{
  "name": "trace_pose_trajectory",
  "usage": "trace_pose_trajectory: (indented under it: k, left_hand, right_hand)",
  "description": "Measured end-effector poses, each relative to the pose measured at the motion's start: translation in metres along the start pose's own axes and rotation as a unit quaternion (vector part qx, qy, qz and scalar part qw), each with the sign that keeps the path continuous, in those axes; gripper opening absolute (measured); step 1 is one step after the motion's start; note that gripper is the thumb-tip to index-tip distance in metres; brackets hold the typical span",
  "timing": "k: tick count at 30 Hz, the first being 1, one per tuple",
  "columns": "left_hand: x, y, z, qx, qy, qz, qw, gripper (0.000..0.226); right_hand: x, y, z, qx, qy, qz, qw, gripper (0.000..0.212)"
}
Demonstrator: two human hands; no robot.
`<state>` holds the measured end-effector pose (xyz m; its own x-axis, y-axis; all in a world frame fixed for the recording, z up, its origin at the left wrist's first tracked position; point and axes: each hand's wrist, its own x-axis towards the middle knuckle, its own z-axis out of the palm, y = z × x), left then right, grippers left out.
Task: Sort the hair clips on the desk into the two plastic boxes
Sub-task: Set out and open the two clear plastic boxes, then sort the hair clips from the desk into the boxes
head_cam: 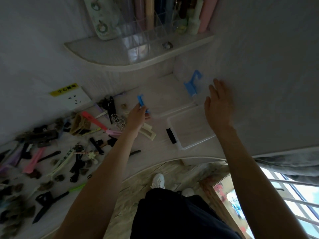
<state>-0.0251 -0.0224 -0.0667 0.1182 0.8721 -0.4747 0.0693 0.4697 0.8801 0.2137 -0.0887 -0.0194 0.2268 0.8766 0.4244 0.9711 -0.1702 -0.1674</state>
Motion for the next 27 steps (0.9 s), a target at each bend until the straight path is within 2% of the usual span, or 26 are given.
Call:
trace_pose_trajectory:
  k: [2,5,7,8,10,12,13,14,17,19,22,25,27]
  left_hand:
    - [-0.004,-0.002,-0.003,0.006,-0.017,-0.011,1.000,0.018]
    - [-0.022,-0.005,-0.015,-0.005,-0.021,0.016,1.000,0.015]
    - [-0.037,-0.010,-0.031,0.010,0.038,0.081,0.996,0.013]
    - [-0.047,-0.017,-0.045,0.056,0.080,0.132,0.987,0.009]
    - [-0.069,-0.038,-0.071,0.216,0.151,0.225,0.938,0.029]
    - [-0.102,-0.075,-0.097,0.362,0.250,0.259,0.860,0.047]
    - [-0.123,-0.096,-0.109,0.409,0.297,0.247,0.827,0.054]
    - [-0.147,-0.112,-0.116,0.429,0.334,0.207,0.814,0.063]
    - [-0.205,-0.164,-0.130,0.373,0.429,0.003,0.823,0.100]
    - [-0.228,-0.187,-0.139,0.325,0.476,-0.069,0.815,0.120]
    - [-0.232,-0.195,-0.152,0.310,0.471,-0.087,0.821,0.130]
    - [-0.214,-0.186,-0.157,0.323,0.425,-0.079,0.842,0.123]
    - [-0.197,-0.184,-0.159,0.337,0.416,-0.067,0.842,0.119]
  right_hand:
    - [-0.005,-0.003,0.001,-0.006,-0.024,-0.001,1.000,0.042]
    - [-0.017,-0.020,-0.010,0.009,0.007,-0.034,0.999,0.032]
    - [-0.029,-0.042,-0.017,0.068,0.044,-0.091,0.993,0.024]
    - [-0.039,-0.056,-0.018,0.121,0.044,-0.135,0.982,0.022]
    - [-0.064,-0.080,-0.011,0.233,-0.015,-0.218,0.948,0.024]
    - [-0.089,-0.098,0.006,0.288,-0.132,-0.275,0.908,0.038]
    - [-0.099,-0.104,0.017,0.287,-0.199,-0.283,0.893,0.048]
    - [-0.104,-0.108,0.027,0.269,-0.259,-0.279,0.885,0.060]
    - [-0.110,-0.118,0.056,0.183,-0.371,-0.258,0.873,0.097]
    - [-0.110,-0.123,0.069,0.144,-0.393,-0.250,0.873,0.111]
    - [-0.105,-0.128,0.076,0.142,-0.428,-0.190,0.872,0.122]
    - [-0.104,-0.141,0.079,0.148,-0.437,-0.170,0.871,0.122]
    - [-0.111,-0.157,0.080,0.180,-0.431,-0.159,0.870,0.118]
